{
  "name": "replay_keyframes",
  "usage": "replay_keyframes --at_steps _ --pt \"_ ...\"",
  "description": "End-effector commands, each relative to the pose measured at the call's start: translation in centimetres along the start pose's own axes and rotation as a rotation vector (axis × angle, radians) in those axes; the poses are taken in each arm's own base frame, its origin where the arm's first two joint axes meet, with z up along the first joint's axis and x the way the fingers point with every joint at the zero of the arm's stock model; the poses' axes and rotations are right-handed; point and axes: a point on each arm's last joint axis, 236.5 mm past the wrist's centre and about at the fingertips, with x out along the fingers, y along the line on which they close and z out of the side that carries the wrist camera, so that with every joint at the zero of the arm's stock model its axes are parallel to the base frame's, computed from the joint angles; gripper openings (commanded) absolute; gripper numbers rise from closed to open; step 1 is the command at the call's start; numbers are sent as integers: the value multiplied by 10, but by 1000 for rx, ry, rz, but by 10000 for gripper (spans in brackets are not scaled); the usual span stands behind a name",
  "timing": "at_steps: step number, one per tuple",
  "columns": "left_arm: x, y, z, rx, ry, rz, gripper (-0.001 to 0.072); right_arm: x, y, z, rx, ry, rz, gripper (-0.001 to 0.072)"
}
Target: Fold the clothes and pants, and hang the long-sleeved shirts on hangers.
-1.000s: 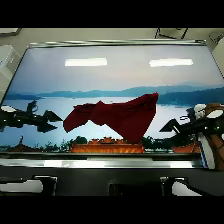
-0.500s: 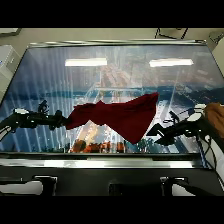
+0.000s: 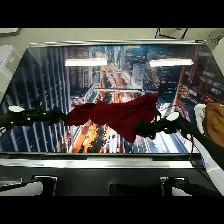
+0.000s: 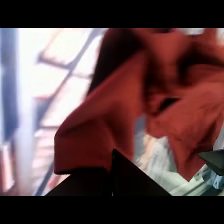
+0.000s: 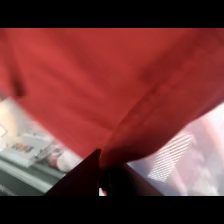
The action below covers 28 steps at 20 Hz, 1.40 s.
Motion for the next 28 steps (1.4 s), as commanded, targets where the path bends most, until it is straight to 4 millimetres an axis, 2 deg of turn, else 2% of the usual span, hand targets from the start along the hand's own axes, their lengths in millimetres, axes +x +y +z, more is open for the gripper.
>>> replay_keyframes --at_steps 1,2,3,4,5,6,7,8,9,10,11,13,15,18,20,21,22,24,26,27,28 --pt "-49 -60 33 176 -160 -29 26 -39 44 24 -203 -63 17 44" --pt "-82 -97 52 277 -262 -42 26 -77 62 45 -318 -150 -23 44" --pt "-122 -139 68 383 -375 -56 26 -125 83 68 -423 -273 -70 44" --pt "-169 -186 78 494 -505 -69 26 -191 113 89 -528 -451 -115 44" --pt "-227 -241 80 622 -662 -86 26 -268 149 99 -624 -662 -152 44" --pt "-283 -293 71 736 -817 -104 26 -342 184 94 -702 -872 -176 44" --pt "-344 -346 49 851 -989 -126 27 -419 220 71 -777 -1099 -186 44" --pt "-393 -386 21 941 -1133 -149 27 -476 246 39 -835 -1275 -196 44" --pt "-434 -421 -16 1025 -1257 -178 27 -520 262 3 -879 -1414 -202 45" --pt "-463 -445 -53 1090 -1343 -205 26 -547 275 -35 -913 -1507 -179 45" --pt "-480 -459 -82 1136 -1400 -226 27 -562 279 -65 -932 -1566 -155 45" --pt "-507 -472 -120 1169 -1507 -259 27 -578 282 -103 -955 -1631 -132 45" --pt "-528 -478 -135 1163 -1598 -290 26 -591 286 -124 -970 -1697 -110 45" --pt "-531 -478 -130 1150 -1613 -294 27 -608 295 -134 -979 -1782 -73 45" --pt "-518 -472 -115 1144 -1561 -265 27 -600 292 -123 -970 -1743 -88 45" --pt "-504 -462 -96 1131 -1510 -222 26 -585 285 -108 -954 -1669 -114 45" --pt "-481 -447 -74 1115 -1428 -164 27 -563 275 -87 -913 -1560 -137 45" --pt "-423 -402 -22 1040 -1217 -70 27 -495 235 -32 -786 -1246 -215 45" --pt "-353 -338 35 893 -1008 -24 27 -421 188 32 -666 -955 -298 45" --pt "-317 -299 61 806 -922 -2 27 -384 165 68 -596 -845 -317 45" --pt "-277 -253 85 720 -831 34 27 -346 141 107 -520 -764 -325 45"
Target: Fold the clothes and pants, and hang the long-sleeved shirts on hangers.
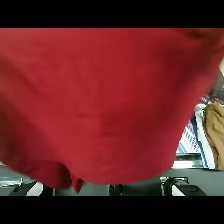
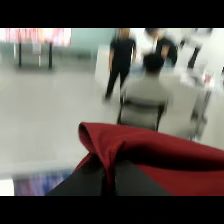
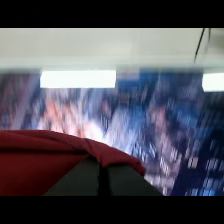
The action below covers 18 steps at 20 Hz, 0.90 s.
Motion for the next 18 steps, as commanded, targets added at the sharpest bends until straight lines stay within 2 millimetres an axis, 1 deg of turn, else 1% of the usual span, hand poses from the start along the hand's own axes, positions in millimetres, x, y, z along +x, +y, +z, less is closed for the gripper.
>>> replay_keyframes --at_steps 1,2,3,4,5,6,7,8,9,10,11,12,13,14,15,16,17,18 --pt "53 88 -177 -198 368 77 27 139 -39 -124 184 417 -38 45" --pt "63 113 -228 -265 443 113 27 178 -48 -152 264 463 -50 45" --pt "68 134 -278 -338 518 150 27 215 -51 -179 374 512 -49 45" --pt "71 148 -319 -395 585 173 27 243 -48 -206 491 567 -37 45" --pt "72 157 -355 -445 652 183 28 264 -40 -227 598 616 -9 45" --pt "71 160 -387 -495 724 179 28 280 -27 -246 689 667 37 45" --pt "69 161 -414 -559 790 175 28 290 -17 -260 752 707 74 45" --pt "68 159 -434 -630 835 170 28 299 -10 -274 795 742 96 45" --pt "67 155 -449 -691 872 159 28 304 -7 -284 812 768 103 45" --pt "66 150 -460 -734 903 142 29 306 -6 -292 813 786 103 45" --pt "64 147 -466 -753 923 130 29 308 -6 -293 798 785 106 46" --pt "63 147 -466 -756 926 129 29 308 -9 -290 772 774 115 47" --pt "61 150 -460 -756 919 128 39 304 -13 -283 751 770 126 63" --pt "58 153 -451 -759 918 118 139 295 -25 -272 730 761 131 198" --pt "50 160 -439 -760 927 104 332 281 -41 -262 702 760 135 427" --pt "37 170 -429 -764 955 113 557 259 -63 -256 653 776 129 648" --pt "14 188 -426 -779 1008 178 607 232 -88 -261 626 831 82 659" --pt "-13 205 -430 -794 1078 264 602 202 -123 -273 611 904 -18 655"
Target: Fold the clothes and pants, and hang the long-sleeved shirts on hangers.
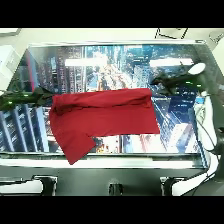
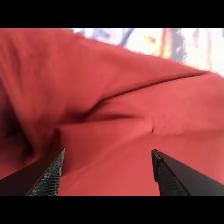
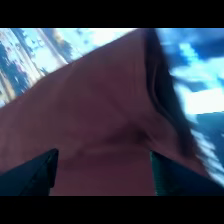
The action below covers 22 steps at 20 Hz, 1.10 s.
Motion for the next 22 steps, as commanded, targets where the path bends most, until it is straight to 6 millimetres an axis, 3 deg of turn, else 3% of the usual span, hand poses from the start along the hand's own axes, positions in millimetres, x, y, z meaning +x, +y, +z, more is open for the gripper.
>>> replay_keyframes --at_steps 1,3,4,5,7,9,11,13,18,21,22 --pt "-51 69 -37 -153 175 196 598 -74 -99 -33 18 148 -269 647" --pt "-62 107 -82 -222 309 291 580 -100 -147 -60 70 215 -427 628" --pt "-57 115 -103 -236 362 284 575 -103 -157 -71 86 228 -451 627" --pt "-47 118 -127 -246 414 257 492 -100 -161 -80 86 229 -450 627" --pt "-22 113 -167 -265 481 176 483 -88 -162 -97 95 248 -421 626" --pt "-4 103 -189 -272 491 92 483 -79 -164 -116 94 303 -396 625" --pt "6 96 -196 -286 476 47 482 -77 -166 -123 102 328 -397 617" --pt "12 94 -195 -289 463 39 430 -76 -166 -123 100 328 -396 610" --pt "34 76 -192 -241 454 39 405 -75 -164 -121 100 321 -383 610" --pt "39 67 -199 -212 485 36 33 -68 -168 -126 108 327 -382 609" --pt "39 67 -198 -211 485 36 28 -61 -171 -133 111 347 -375 609"
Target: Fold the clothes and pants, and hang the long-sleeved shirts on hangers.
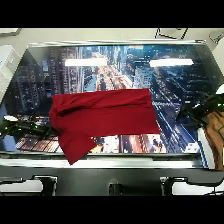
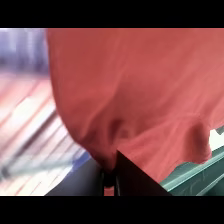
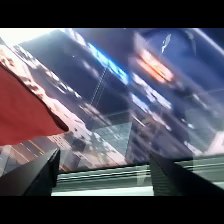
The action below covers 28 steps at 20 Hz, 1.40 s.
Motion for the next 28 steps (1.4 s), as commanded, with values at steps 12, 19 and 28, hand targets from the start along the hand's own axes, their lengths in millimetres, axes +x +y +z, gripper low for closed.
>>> replay_keyframes --at_steps 12,19,28 --pt "-6 -18 -1 47 -21 -5 27 113 96 -48 -166 149 202 553" --pt "-45 -54 12 150 -43 -23 25 71 128 -52 -317 95 205 42" --pt "-450 -401 -98 1062 -1377 90 26 -447 188 -108 -645 -1540 108 43"
